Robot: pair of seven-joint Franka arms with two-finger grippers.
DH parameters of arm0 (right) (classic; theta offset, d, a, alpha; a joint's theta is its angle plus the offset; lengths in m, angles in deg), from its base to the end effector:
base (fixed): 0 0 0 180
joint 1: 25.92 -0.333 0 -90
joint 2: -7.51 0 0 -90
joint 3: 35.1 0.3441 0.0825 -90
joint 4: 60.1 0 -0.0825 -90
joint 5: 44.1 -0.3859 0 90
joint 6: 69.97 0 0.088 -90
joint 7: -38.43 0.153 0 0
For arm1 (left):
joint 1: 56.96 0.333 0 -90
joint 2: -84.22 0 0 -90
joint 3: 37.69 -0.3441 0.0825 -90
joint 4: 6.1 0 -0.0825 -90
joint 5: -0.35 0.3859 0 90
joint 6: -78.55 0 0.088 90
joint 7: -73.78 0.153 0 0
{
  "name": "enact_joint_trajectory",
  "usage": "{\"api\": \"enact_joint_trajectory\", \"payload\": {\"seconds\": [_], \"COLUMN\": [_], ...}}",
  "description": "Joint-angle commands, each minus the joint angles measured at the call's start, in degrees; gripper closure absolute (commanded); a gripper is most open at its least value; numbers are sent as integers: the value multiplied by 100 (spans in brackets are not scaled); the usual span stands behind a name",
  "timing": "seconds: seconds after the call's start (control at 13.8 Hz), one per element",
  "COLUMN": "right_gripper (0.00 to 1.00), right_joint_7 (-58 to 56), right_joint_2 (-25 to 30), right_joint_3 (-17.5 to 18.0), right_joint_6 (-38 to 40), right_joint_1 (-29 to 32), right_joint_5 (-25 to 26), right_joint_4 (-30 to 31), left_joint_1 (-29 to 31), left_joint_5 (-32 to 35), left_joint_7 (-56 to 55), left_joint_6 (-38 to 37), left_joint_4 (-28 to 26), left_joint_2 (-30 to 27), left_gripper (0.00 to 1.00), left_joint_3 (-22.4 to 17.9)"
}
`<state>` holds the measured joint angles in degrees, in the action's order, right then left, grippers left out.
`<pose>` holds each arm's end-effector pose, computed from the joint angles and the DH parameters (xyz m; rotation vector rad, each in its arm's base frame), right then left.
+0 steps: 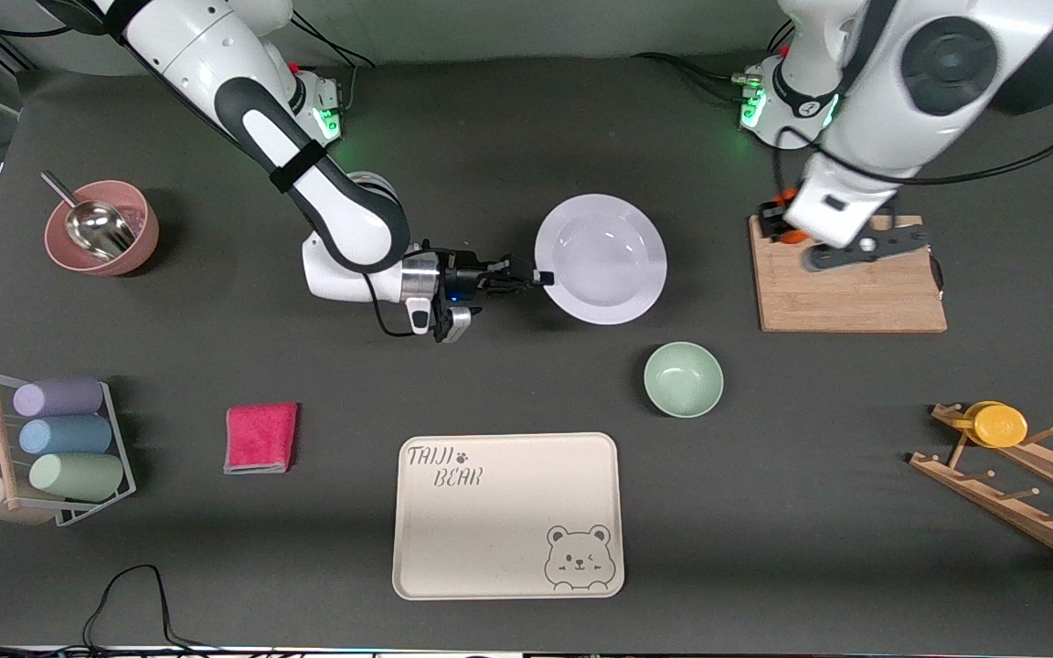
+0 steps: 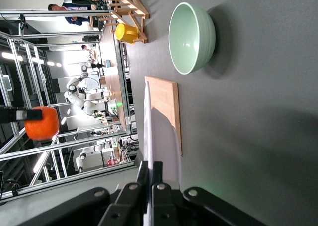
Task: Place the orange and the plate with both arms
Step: 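Lower the orange onto the held plate and open the left gripper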
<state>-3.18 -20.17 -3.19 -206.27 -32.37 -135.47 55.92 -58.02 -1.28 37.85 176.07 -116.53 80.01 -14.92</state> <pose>0.4833 0.4204 0.2535 -1.9380 0.0417 0.1356 0.4682 -0.2154 0.4860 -3.0372 -0.3360 0.2087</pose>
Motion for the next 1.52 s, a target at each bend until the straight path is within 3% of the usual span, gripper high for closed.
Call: {"api": "enact_joint_trajectory", "payload": {"seconds": [0.0,0.51,0.8,0.87,0.94,1.23,1.45], "right_gripper": [100,100,100,100,100,100,100], "right_joint_7": [13,21,-5,-5,4,12,74], "right_joint_2": [-27,-79,-97,-97,-97,-115,-141], "right_joint_3": [17,-115,-115,-115,-115,-247,-343], "right_joint_6": [-3,402,402,410,471,946,1121], "right_joint_1": [20,108,100,108,108,117,205], "right_joint_5": [-83,-144,-135,-144,-153,-161,-161], "right_joint_4": [-53,-229,-247,-247,-281,-317,-501], "left_joint_1": [-227,-1282,-1599,-1600,-1600,-1530,-1320], "left_joint_5": [-65,5,154,154,154,172,286], "left_joint_7": [-1183,-3786,-4562,-4606,-4615,-4554,-4056], "left_joint_6": [362,1690,1928,1929,1929,1587,781], "left_joint_4": [242,268,453,453,453,672,1049], "left_joint_2": [499,1475,1836,1863,1863,1837,1750], "left_gripper": [100,100,100,58,1,0,0], "left_joint_3": [341,430,439,439,439,422,360]}}
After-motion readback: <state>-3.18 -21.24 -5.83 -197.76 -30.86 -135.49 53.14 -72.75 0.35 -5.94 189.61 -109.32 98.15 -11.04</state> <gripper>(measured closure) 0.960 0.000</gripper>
